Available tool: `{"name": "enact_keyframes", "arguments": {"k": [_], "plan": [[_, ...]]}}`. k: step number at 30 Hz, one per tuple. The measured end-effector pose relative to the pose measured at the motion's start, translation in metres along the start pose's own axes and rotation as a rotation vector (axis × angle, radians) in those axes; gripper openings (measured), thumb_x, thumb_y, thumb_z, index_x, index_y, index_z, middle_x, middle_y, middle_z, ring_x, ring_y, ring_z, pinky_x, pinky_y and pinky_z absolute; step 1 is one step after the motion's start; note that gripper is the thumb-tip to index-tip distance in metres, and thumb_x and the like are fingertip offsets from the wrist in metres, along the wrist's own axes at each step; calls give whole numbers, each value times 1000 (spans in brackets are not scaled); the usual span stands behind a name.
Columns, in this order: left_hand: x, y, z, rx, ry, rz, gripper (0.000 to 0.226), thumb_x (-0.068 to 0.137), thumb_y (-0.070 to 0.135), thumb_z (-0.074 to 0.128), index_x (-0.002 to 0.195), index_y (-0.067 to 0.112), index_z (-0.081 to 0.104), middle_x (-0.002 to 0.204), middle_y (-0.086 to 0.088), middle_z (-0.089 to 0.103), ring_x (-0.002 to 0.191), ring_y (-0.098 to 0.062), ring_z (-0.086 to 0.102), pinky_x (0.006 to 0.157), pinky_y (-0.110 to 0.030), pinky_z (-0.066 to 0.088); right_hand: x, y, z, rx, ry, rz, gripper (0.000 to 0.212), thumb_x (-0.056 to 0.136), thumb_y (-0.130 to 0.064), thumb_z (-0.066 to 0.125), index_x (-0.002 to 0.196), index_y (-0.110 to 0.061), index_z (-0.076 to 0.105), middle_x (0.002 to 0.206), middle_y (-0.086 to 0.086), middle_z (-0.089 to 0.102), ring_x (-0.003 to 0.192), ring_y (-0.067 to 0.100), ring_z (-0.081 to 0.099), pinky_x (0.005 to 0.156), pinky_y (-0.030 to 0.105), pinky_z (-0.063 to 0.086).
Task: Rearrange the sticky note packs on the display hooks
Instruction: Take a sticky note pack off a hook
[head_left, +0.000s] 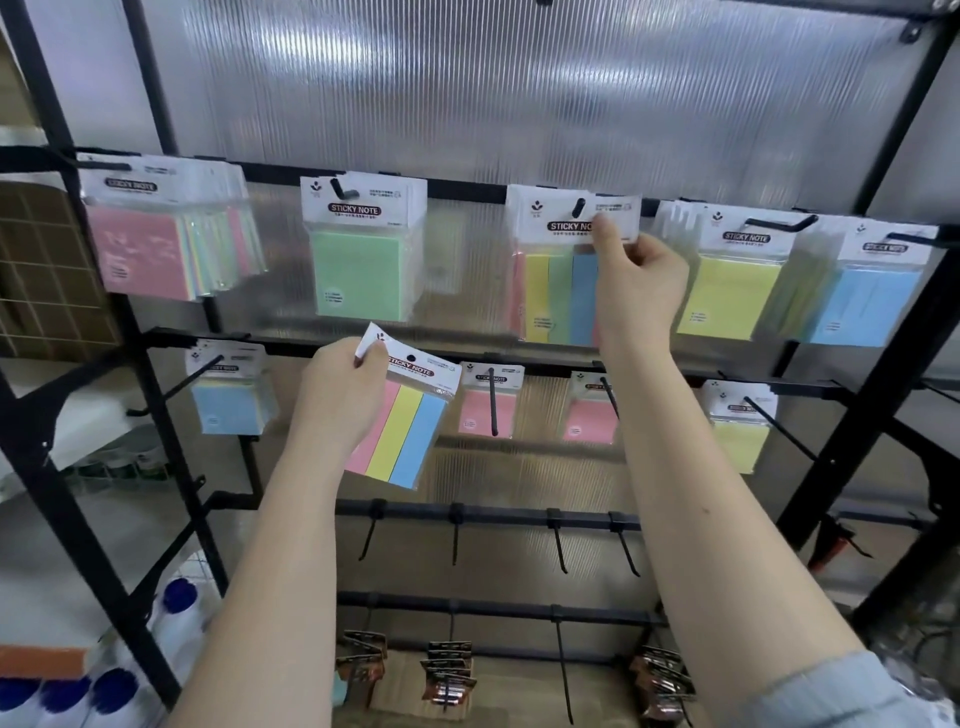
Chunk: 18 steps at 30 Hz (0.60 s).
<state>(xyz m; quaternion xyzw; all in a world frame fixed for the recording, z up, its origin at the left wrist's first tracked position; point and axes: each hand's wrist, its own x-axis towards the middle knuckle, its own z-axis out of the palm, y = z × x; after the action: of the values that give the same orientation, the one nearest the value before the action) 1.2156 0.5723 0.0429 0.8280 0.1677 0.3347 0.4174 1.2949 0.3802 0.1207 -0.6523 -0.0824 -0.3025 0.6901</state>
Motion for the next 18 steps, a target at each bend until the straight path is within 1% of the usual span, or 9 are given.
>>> {"name": "enact_keyframes", "arguments": {"k": [3,5,7,11,13,14,15,17,18], "plan": [[2,0,3,-19,8,6,41,95,24,43,57,17,28,50,5,31,50,-14,29,49,-31,20,2,4,3,-5,-3,32,39,89,-31,62,64,-2,63,45,-12,35,44,4,24,48,20,24],[3,-1,5,-34,7,9,42,95,24,43,56,18,29,49,6,32,50,-14,30,49,-30,21,4,6,7,-7,0,47,44,89,-32,63,50,-17,48,37,-15,29,40,4,23,45,18,23],[3,-2,7,-43,2,4,42,95,25,43,56,19,31,46,6,34,49,-13,30,49,-30,21,8,8,10,-17,14,56,49,88,-34,63,50,-20,37,35,-14,27,39,4,22,45,19,23],[1,-2,10,-58,-12,-3,41,96,25,42,55,20,34,39,13,44,46,-9,36,47,-28,23,13,12,17,-20,43,41,47,88,-33,65,51,-22,37,38,-14,31,39,4,26,42,13,23],[-1,0,10,-73,-18,23,42,97,22,41,55,21,34,39,18,46,45,-2,46,41,-17,27,15,14,19,-21,62,31,46,87,-33,66,53,-22,37,46,-13,31,44,5,26,47,16,24],[-2,0,10,-80,-17,32,42,97,21,41,55,21,33,38,22,45,44,4,46,41,-13,31,17,15,20,-25,68,28,45,87,-33,66,55,-22,37,51,-12,32,48,6,26,50,18,25],[-3,0,10,-86,-14,34,43,97,20,40,55,21,31,37,25,44,43,5,46,41,-11,31,19,16,20,-34,71,26,42,87,-33,66,57,-22,39,55,-10,33,51,7,27,51,18,26],[-4,1,10,-86,-5,31,43,98,21,40,56,20,29,37,25,43,43,-1,43,41,-18,27,22,16,21,-61,84,26,33,86,-35,67,63,-23,46,61,-9,37,54,6,32,51,14,30],[-4,0,9,-89,-2,33,43,98,21,40,56,20,29,38,24,42,43,0,42,41,-18,26,23,17,21,-76,91,28,28,85,-36,68,69,-23,50,66,-9,41,56,5,36,51,12,32]]}}
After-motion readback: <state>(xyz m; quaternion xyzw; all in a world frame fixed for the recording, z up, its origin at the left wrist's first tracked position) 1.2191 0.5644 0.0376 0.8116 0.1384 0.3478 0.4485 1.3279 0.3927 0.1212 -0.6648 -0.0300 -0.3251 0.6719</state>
